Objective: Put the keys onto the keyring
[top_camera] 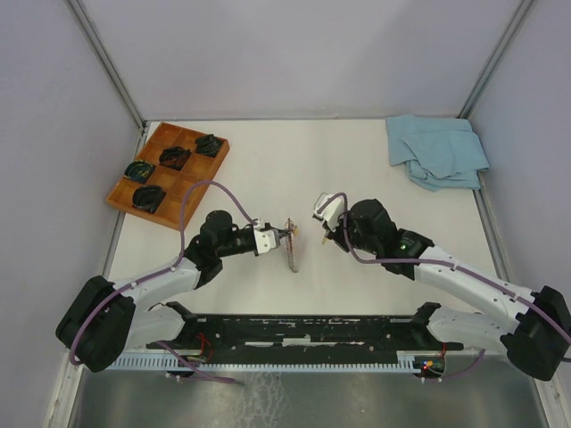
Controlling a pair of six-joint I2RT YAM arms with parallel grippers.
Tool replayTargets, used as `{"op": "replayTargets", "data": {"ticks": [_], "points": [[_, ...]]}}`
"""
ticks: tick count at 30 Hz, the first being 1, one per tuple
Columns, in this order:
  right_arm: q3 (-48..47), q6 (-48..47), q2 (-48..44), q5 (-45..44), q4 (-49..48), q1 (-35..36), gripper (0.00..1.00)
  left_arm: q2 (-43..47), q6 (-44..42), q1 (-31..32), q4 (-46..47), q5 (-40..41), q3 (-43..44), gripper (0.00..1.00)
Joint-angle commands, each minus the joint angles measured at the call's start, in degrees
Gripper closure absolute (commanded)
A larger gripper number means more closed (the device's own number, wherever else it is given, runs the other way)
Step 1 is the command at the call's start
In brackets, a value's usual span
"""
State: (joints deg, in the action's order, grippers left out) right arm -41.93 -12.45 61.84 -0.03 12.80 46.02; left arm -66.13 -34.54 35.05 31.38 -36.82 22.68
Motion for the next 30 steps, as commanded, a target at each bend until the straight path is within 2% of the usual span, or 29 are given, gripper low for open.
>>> {"op": "replayTargets", "data": {"ticks": [1,9,12,15,21,30], "points": [[0.46,-6.61,-2.08,6.31,-7.29,0.03,0.99,0.53,-2.52,-0.24,-0.02,-3.4,2.17,0.97],[2.36,-15.87,-1.9,13.97,-10.76,0.03,0.97,1.45,-8.41,-0.42,-3.43,-6.97,2.92,0.97],[5.97,-25.03,-2.48,20.09,-14.51,0.11,0.94,1.29,-9.22,-0.42,-3.43,-6.95,2.79,0.97],[8.3,-22.74,-2.43,22.51,-20.57,0.19,0.96,1.01,-9.73,-0.42,-3.34,-6.97,3.25,0.97],[3.27,-27.26,2.13,23.17,-14.08,0.19,0.99,1.05,-11.3,-0.42,-3.8,-6.75,2.97,0.97],[7.38,-31.57,3.4,22.29,-26.56,1.31,0.99,2.86,-11.51,-0.37,0.86,-5.06,-0.35,0.97]]}}
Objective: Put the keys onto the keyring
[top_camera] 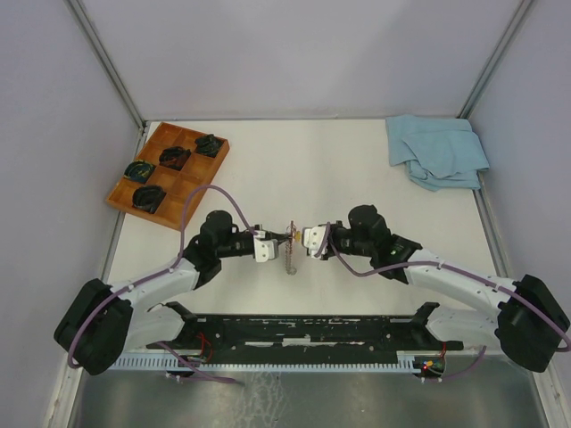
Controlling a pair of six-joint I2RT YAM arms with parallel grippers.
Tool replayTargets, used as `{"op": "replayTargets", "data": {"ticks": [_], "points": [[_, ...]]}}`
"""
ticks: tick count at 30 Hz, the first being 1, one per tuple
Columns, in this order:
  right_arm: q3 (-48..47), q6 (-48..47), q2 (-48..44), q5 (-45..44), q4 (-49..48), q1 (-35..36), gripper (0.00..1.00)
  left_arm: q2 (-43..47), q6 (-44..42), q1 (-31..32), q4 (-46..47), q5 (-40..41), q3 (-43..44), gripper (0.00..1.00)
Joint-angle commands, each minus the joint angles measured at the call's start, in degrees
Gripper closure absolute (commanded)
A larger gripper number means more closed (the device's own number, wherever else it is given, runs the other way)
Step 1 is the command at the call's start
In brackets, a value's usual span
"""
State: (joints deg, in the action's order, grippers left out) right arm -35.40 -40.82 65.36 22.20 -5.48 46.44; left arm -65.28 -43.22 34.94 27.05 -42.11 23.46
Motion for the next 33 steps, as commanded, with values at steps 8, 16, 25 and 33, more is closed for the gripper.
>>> {"op": "replayTargets", "data": {"ticks": [8,16,25,33], "points": [[3.05,-4.99,0.98,-1.89,-13.68,2.7,0.99,3.65,-3.14,-0.01,8.75,2.0,-3.31,0.97],[3.01,-6.97,1.57,-2.16,-13.08,3.69,0.99,3.49,-3.26,0.17,8.74,2.12,-3.42,0.97],[2.52,-7.61,1.88,-2.1,-12.21,4.53,0.99,3.4,-3.26,0.3,8.77,2.43,-3.42,0.97],[2.35,-7.48,2.72,-3.21,-13.12,5.37,0.99,3.32,-3.09,0.39,8.72,2.29,-3.38,0.97]]}}
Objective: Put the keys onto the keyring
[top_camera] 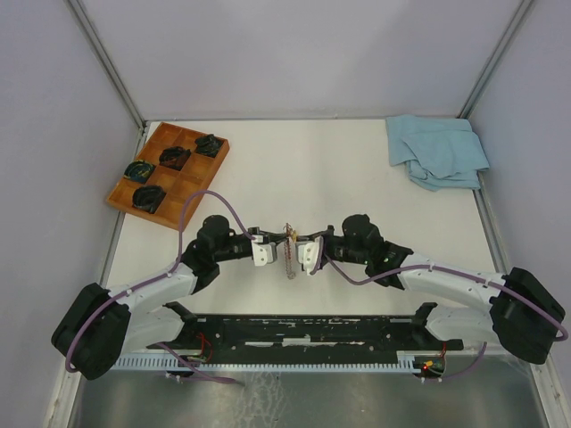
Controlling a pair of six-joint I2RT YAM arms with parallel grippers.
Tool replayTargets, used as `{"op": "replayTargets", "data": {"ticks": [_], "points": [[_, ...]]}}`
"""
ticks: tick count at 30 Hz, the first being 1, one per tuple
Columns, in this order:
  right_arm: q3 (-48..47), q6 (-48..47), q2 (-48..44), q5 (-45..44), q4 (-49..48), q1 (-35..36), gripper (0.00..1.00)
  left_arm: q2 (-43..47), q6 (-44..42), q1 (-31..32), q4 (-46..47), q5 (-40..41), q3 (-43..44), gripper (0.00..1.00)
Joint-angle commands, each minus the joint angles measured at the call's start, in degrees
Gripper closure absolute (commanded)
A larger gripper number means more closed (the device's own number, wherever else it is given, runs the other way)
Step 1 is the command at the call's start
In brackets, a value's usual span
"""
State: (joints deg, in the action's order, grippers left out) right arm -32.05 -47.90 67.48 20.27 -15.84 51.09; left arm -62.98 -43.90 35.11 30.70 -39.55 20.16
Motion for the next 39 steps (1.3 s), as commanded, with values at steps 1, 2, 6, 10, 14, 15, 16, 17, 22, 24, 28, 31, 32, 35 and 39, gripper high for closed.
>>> {"op": "replayTargets", "data": {"ticks": [1,2,6,10,14,15,16,17,22,24,28,31,32,35,39], "points": [[-0.92,-0.36,0.75,-1.55,-3.13,0.82,1.0,1.02,-2.36,0.29,5.07,-0.26,-0.09,0.97],[-0.91,-0.38,0.84,-1.82,-3.34,1.0,1.0,1.06,-2.33,0.31,5.1,-0.26,-0.05,0.97],[-1.01,-0.29,1.03,-3.3,-3.5,1.32,0.99,1.22,-2.27,0.31,5.07,-0.26,-0.12,0.97],[-1.03,-0.09,0.91,-4.71,-3.65,1.61,0.99,1.16,-2.16,0.28,5.08,-0.37,-0.04,0.97],[-1.21,-0.01,0.91,-5.73,-3.55,1.87,0.99,1.15,-2.06,0.28,5.1,-0.36,-0.05,0.97],[-1.27,0.0,0.99,-5.83,-3.57,1.88,0.99,1.19,-1.99,0.3,5.08,-0.41,-0.06,0.97],[-1.3,0.0,0.98,-5.93,-3.59,1.97,0.99,1.13,-1.98,0.31,5.1,-0.44,0.03,0.97],[-1.26,0.0,1.09,-5.9,-3.65,2.06,0.99,1.14,-1.94,0.31,5.0,-0.44,0.05,0.97],[-1.36,0.31,1.08,-6.37,-4.27,2.38,1.0,0.85,-1.89,0.31,4.93,-0.55,0.18,0.97],[-1.38,0.44,1.16,-6.68,-4.4,2.52,0.99,0.84,-1.89,0.31,4.9,-0.66,0.22,0.97],[-1.49,0.66,1.41,-7.26,-4.73,2.73,0.99,0.84,-1.87,0.35,4.9,-0.71,0.26,0.97],[-1.52,0.91,1.36,-7.42,-4.73,2.94,0.99,0.83,-1.89,0.32,4.83,-0.7,0.31,0.97],[-1.52,1.0,1.39,-7.44,-4.73,2.94,0.99,0.84,-1.89,0.31,4.81,-0.7,0.25,0.97],[-1.62,1.2,1.34,-7.65,-4.73,3.05,1.0,0.79,-1.84,0.33,4.81,-0.86,0.32,0.97],[-1.71,1.65,1.34,-7.96,-4.91,3.25,0.99,0.67,-1.89,0.31,4.72,-0.88,0.4,0.97]]}}
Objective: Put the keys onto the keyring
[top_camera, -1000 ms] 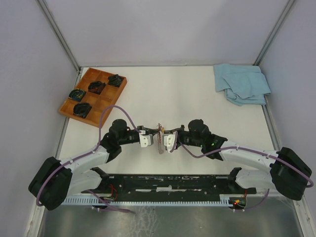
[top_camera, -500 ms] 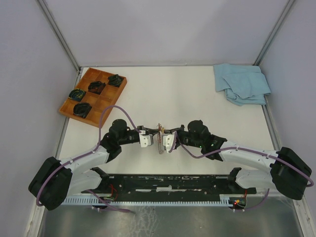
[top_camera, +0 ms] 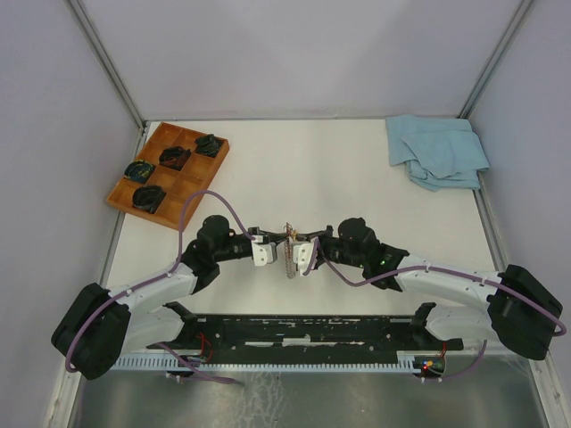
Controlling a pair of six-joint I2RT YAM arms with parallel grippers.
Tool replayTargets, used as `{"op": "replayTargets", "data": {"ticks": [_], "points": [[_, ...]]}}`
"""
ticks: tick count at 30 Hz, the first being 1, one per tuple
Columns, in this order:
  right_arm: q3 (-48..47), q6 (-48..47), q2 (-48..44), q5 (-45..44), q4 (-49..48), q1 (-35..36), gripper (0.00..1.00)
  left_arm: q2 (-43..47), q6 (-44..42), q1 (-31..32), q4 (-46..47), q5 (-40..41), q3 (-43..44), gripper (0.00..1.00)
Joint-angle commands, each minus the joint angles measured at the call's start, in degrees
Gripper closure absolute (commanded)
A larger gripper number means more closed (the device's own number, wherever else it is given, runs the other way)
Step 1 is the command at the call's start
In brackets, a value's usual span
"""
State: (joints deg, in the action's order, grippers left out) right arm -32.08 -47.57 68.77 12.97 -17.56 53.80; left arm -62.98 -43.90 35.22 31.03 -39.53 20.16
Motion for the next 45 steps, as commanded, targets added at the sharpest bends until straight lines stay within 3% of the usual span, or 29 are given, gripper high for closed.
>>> {"op": "replayTargets", "data": {"ticks": [1,45], "points": [[-1.76,1.47,0.09,-0.66,-3.14,0.58,0.99,0.62,-1.85,0.2,4.34,-0.98,0.4,0.97],[-4.2,3.86,1.42,2.02,-5.05,2.37,0.99,0.01,-2.41,0.39,-0.12,-5.28,2.24,0.97]]}}
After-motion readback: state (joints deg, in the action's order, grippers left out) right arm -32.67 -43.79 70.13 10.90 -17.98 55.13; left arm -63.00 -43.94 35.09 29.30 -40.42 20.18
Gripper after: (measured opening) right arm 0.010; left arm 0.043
